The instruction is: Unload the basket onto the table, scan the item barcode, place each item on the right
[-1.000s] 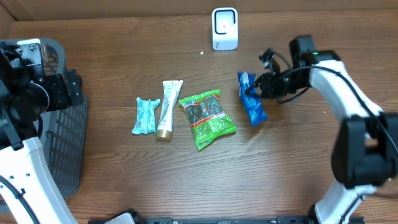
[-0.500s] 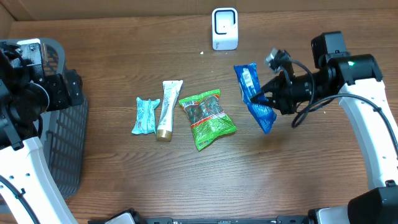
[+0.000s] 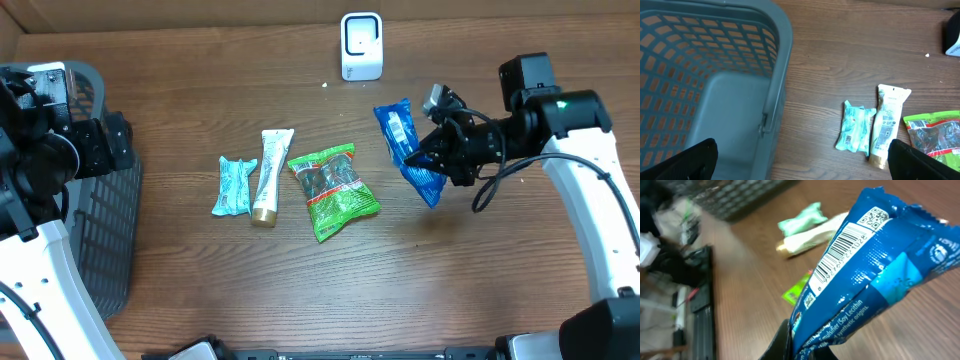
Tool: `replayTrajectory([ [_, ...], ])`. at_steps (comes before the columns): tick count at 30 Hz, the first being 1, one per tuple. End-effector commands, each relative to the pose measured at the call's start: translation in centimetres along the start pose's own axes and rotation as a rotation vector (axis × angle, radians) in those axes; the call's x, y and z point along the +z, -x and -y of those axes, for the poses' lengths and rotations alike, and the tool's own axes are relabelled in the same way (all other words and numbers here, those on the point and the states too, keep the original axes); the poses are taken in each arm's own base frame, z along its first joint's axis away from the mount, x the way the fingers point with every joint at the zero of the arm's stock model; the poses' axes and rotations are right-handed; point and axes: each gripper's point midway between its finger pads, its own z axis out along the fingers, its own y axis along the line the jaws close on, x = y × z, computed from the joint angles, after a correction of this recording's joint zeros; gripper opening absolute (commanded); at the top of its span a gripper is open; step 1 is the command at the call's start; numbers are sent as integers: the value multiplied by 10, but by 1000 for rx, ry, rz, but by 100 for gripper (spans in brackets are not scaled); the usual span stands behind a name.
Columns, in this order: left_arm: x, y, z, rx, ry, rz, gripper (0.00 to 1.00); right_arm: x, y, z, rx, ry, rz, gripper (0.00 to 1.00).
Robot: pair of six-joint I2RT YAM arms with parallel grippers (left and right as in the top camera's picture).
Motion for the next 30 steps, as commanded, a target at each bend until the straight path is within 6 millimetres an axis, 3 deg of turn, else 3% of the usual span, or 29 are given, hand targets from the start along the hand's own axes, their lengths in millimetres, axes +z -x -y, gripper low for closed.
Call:
replayTrajectory([
  [1, -1, 4, 0, 17, -3, 9, 100, 16, -27, 24, 268, -64, -48, 4],
  [7, -1, 4, 0, 17, -3, 9, 100, 45, -82, 68, 467, -182, -135, 4],
  [14, -1, 4, 0, 17, -3, 9, 100, 74, -129, 87, 559, -164, -233, 5],
  [16, -1, 4, 0, 17, -3, 9, 100, 81, -142, 90, 590, -152, -261, 11],
  [18, -1, 4, 0, 17, -3, 9, 100, 84, -150, 94, 633, -163, -283, 24],
  [24, -1, 4, 0, 17, -3, 9, 99, 80, -157, 106, 742, -239, -297, 43],
  [30, -1, 4, 0, 17, -3, 9, 100, 53, -126, 137, 755, -293, -185, 58],
])
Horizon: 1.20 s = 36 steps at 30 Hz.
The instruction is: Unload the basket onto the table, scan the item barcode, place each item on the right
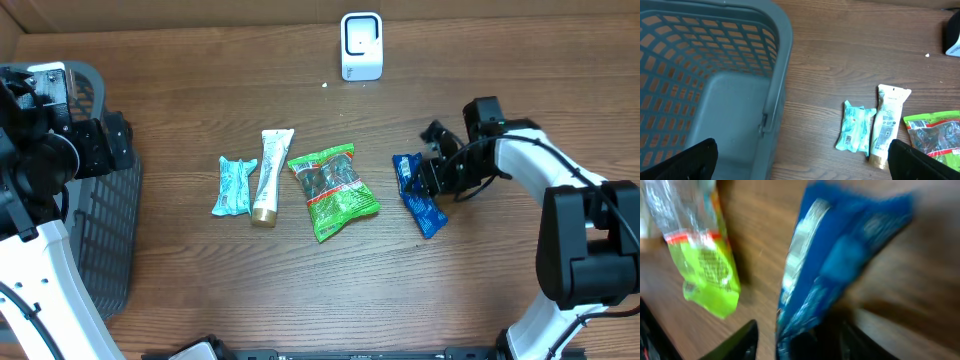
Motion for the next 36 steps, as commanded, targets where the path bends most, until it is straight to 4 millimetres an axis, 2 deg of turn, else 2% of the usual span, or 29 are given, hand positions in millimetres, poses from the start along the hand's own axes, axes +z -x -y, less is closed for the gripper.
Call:
replayTrajectory([
  [1, -1, 3, 0, 17, -3, 9, 100, -31, 38, 10, 27, -16, 119, 59],
  [4, -1, 3, 0, 17, -3, 9, 100, -39, 45, 18, 28, -23, 153, 62],
  [6, -1, 3, 0, 17, -3, 9, 100, -35, 43, 18, 27, -10, 141, 62],
  [10, -1, 3, 0, 17, -3, 9, 100, -19, 28, 8, -13, 77, 87, 62],
  [15, -1, 3, 0, 17, -3, 9, 100, -1, 8, 9, -23, 122, 17, 60],
  [29, -1, 3, 0, 17, -3, 9, 100, 18, -1, 20, 21, 147, -26, 22],
  [33, -1, 3, 0, 17, -3, 9, 100, 11, 9, 6, 19, 228, 16, 16],
  [36, -1, 3, 0, 17, -3, 9, 100, -6, 24, -4, 20, 270, 44, 9],
])
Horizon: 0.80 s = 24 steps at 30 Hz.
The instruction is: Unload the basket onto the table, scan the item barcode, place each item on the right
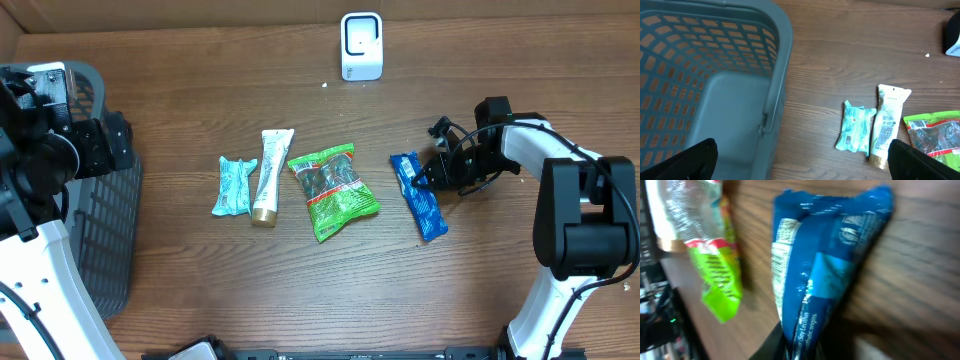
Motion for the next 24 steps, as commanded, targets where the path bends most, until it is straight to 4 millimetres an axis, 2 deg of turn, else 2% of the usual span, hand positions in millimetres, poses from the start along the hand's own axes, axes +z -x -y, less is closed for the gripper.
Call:
replayTrajectory([
  [1, -1, 4, 0, 17, -3, 9, 100, -20, 27, -21, -29, 74, 66, 7],
  [6, -1, 4, 0, 17, -3, 9, 100, -64, 59, -59, -104, 56, 115, 4],
  [13, -1, 4, 0, 17, -3, 9, 100, -126, 95, -133, -299, -11, 239, 4],
  [17, -1, 4, 0, 17, -3, 9, 100, -145, 108, -157, -325, -131, 288, 4],
  [24, -1, 4, 0, 17, -3, 9, 100, -167, 128, -192, -359, -410, 360, 4],
])
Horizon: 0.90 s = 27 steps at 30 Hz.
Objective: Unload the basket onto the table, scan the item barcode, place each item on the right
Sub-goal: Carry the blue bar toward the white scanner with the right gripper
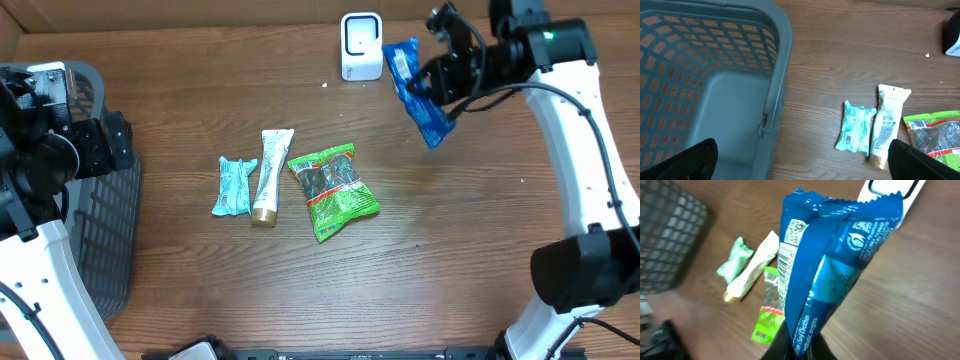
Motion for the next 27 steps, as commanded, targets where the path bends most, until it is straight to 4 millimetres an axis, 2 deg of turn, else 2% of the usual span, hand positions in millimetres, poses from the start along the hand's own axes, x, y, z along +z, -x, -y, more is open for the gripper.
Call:
replayTrajectory([
  [1, -1, 4, 0, 17, -3, 9, 100, -26, 25, -6, -17, -228, 62, 4],
  [6, -1, 4, 0, 17, -3, 9, 100, -38, 53, -3, -48, -505, 151, 3],
  [13, -1, 4, 0, 17, -3, 9, 100, -61, 106, 2, -165, -844, 348, 3],
  [16, -1, 4, 0, 17, -3, 9, 100, -64, 123, 15, -210, -991, 382, 4],
  [20, -1, 4, 0, 17, -3, 9, 100, -42, 135, 46, -272, -1158, 347, 4],
  [27, -1, 4, 0, 17, -3, 9, 100, 30, 141, 81, -330, -1189, 301, 4],
])
